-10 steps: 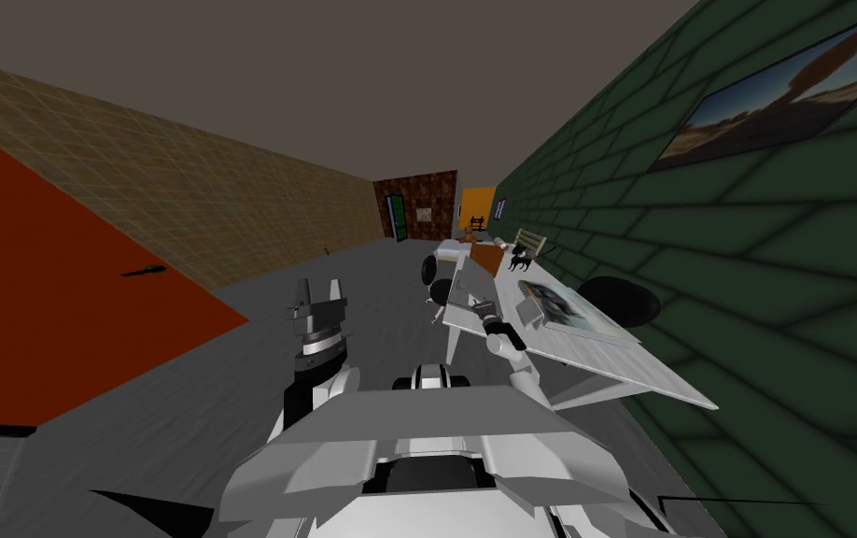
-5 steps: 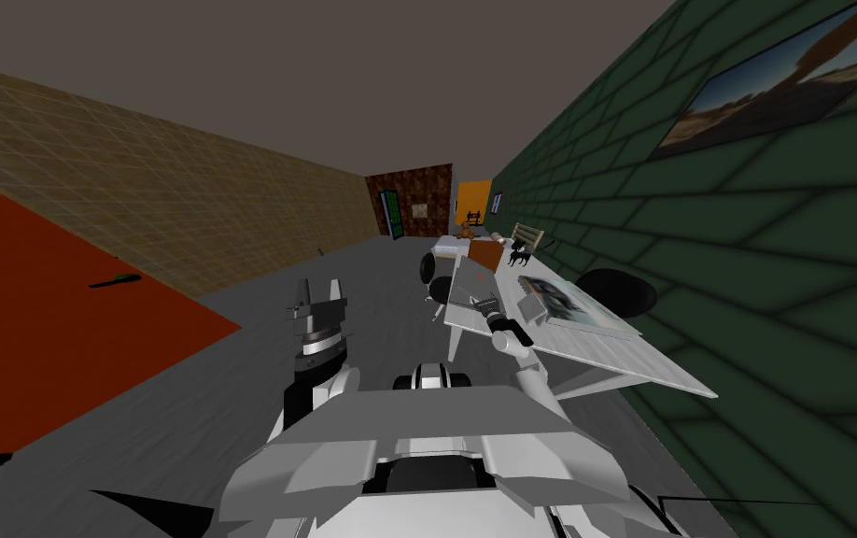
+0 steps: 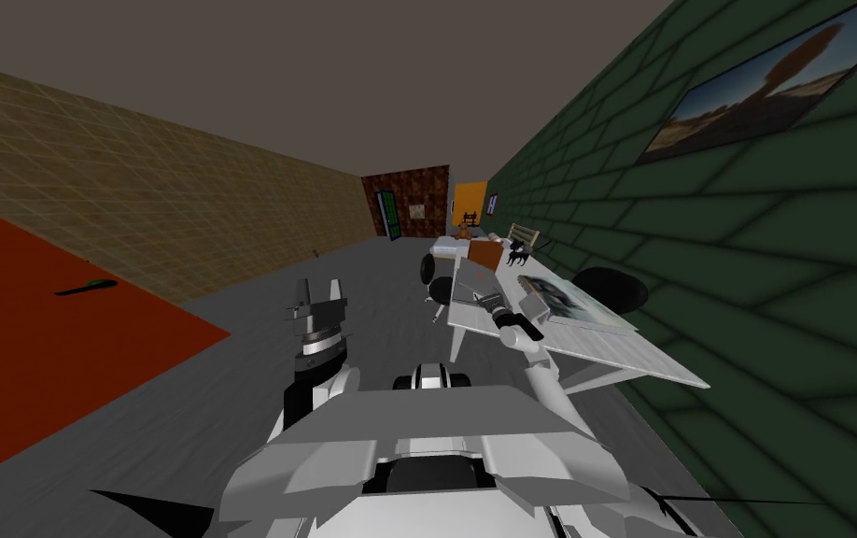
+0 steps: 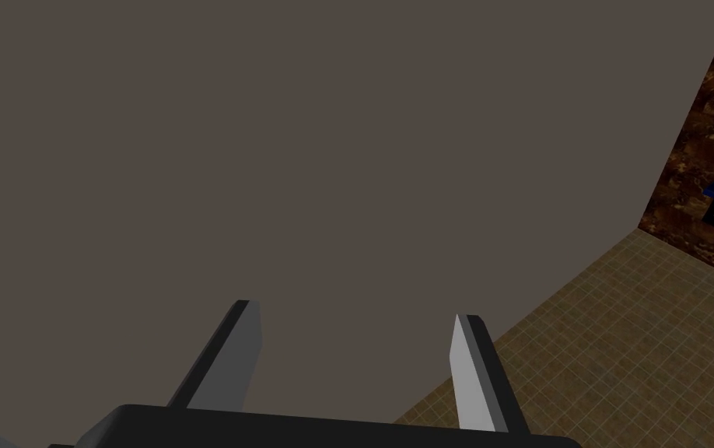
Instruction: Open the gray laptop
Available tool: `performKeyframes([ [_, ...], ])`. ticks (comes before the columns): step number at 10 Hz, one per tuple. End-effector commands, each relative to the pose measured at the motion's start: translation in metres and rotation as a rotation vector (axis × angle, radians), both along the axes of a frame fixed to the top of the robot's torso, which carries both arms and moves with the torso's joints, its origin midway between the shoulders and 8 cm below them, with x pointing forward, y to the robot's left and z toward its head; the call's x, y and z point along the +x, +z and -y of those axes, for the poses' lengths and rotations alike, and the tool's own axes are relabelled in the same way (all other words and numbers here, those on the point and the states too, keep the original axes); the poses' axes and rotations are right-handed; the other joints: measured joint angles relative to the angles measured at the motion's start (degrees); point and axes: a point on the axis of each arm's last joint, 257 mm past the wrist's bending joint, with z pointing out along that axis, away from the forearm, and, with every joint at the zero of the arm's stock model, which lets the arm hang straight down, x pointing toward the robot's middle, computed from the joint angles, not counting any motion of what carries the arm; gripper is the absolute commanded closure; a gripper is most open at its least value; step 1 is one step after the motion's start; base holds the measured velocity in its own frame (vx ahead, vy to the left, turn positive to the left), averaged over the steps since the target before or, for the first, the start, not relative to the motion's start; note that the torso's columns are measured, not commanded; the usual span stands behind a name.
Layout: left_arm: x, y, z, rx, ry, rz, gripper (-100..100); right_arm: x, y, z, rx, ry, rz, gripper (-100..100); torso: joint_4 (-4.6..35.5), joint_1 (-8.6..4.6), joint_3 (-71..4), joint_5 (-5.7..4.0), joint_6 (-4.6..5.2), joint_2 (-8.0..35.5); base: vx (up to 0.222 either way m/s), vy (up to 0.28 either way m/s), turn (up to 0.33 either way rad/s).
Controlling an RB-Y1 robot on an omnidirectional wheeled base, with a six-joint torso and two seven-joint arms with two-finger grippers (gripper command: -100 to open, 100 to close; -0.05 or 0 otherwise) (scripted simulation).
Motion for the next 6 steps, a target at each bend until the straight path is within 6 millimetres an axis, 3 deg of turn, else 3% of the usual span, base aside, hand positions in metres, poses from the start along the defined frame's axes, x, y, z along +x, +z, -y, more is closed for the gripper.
performKeyframes([
  [1, 0.0, 0.0, 0.0, 0.0, 0.0, 0.0, 0, 0.0, 0.0004, -0.0002, 0.0, 0.002, -0.002, 0, 0.0, -0.1, 0.0, -0.04, 0.0, 0.0, 0.002, 0.007, 0.003],
  [6, 0.0, 0.0, 0.0, 0.0, 0.0, 0.0, 0, 0.0001, 0.0003, -0.0003, 0.0, 0.002, -0.002, 0, 0.0, -0.01, 0.0, -0.02, 0.01, 0.0, 0.0, 0.0, 0.0],
])
